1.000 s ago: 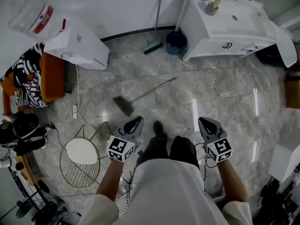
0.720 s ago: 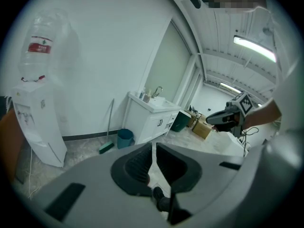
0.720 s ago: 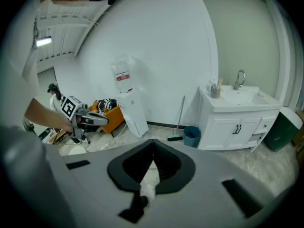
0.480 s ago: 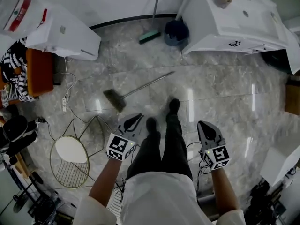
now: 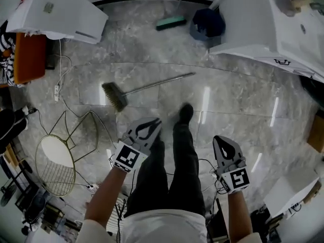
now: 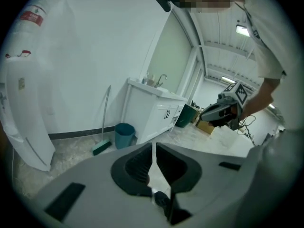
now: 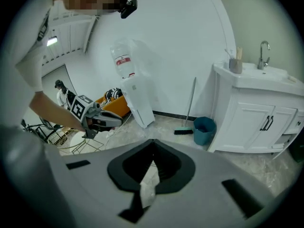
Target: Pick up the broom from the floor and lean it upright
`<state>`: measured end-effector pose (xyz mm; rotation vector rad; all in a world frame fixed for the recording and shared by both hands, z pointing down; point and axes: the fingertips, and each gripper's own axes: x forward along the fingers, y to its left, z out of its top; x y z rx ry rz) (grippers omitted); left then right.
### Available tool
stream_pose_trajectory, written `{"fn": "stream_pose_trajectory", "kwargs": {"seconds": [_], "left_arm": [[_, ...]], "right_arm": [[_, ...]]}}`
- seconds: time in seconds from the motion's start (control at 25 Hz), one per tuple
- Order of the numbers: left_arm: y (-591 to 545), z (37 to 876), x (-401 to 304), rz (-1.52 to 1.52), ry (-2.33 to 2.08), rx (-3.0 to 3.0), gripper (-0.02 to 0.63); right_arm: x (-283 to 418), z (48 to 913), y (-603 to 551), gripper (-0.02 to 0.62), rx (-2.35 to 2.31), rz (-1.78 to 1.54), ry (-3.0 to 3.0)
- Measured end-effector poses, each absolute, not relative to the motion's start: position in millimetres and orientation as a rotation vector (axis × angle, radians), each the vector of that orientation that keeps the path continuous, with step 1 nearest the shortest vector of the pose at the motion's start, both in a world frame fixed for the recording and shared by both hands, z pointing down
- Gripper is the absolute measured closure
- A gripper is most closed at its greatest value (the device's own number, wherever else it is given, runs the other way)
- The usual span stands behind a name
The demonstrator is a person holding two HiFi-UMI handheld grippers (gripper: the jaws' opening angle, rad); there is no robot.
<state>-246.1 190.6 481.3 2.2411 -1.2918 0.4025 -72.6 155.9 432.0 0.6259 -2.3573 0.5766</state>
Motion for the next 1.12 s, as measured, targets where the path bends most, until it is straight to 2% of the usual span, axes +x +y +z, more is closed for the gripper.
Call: {"fn": "stream_pose_trajectory", "kwargs": {"seconds": [0.48,0.76,0.88,1.04,1.12], "left_arm": [[150,701,-216,0.584,-1.193,2.210,0.577],[156,825,-212,0.572,-1.141,2.101,0.575],[166,877,-211,0.654,-1.088,2.095,0.575],[170,933,-211,0.760,-1.029,2.119,0.517],[169,955,-210,0.802,-0.998,2.143,0.514]], "right_arm": [[-72,630,108,0.595,0.602,0.655,-2.327],[-74,725,100,0.595,0.533,0.590,-2.316],[-73,761,104,0.595,0.500,0.545,-2.323],[-57,803,97,0.595,0.558,0.567,-2.323],[-49,822,93,0.595,0.585,0.580,-2.319]]}}
